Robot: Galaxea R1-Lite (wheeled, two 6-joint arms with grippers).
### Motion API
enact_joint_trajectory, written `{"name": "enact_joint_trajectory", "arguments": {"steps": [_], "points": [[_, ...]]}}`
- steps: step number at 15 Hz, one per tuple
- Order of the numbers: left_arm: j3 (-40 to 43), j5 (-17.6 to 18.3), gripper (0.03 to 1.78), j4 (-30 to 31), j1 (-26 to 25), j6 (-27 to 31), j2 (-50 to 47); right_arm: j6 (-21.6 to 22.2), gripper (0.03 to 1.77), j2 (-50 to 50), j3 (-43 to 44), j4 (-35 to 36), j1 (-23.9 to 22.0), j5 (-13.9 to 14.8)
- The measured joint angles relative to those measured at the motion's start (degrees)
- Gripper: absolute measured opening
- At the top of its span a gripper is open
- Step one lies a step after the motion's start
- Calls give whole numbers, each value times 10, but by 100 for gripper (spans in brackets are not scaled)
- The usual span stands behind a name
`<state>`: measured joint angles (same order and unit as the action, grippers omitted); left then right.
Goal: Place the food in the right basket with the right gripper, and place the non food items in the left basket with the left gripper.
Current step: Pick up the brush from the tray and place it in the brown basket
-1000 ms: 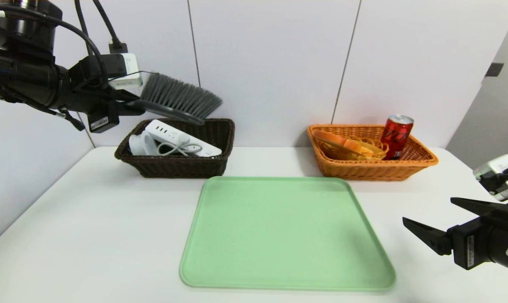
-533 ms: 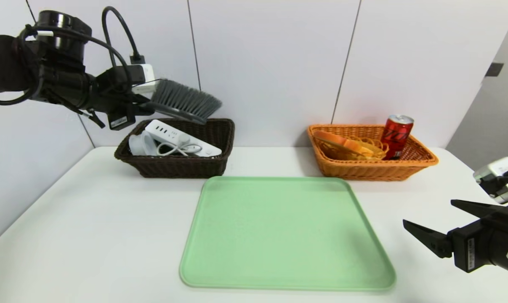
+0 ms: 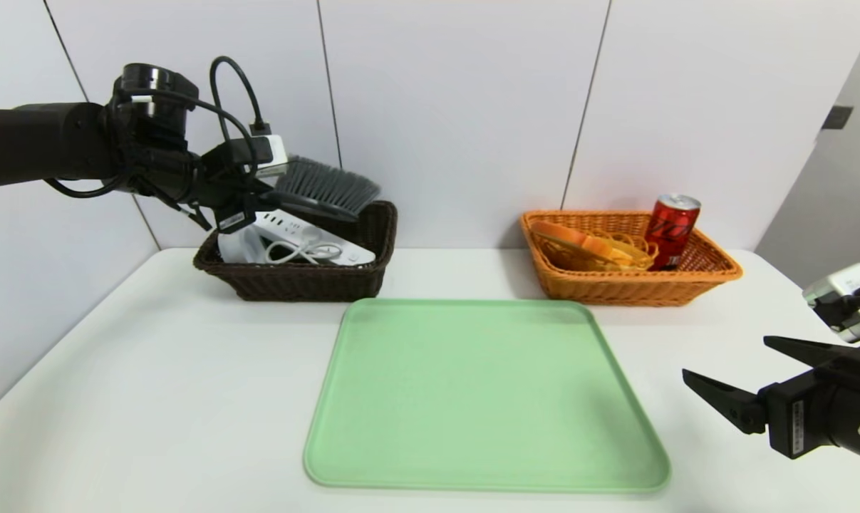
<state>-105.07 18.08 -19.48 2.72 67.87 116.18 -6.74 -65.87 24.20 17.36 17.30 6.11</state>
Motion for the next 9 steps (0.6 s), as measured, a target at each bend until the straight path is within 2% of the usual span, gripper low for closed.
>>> {"name": "enact_joint_trajectory", "arguments": {"steps": [5,7,9], "points": [[3,-2,33,0,3,4,12,-1,171,-1,3,0,0,1],[3,-3,65,5,3,2,13,-1,171,-1,4,-1,0,1],[6,-2,89,23,4,0,13,-1,171,-1,4,0,0,1]]}}
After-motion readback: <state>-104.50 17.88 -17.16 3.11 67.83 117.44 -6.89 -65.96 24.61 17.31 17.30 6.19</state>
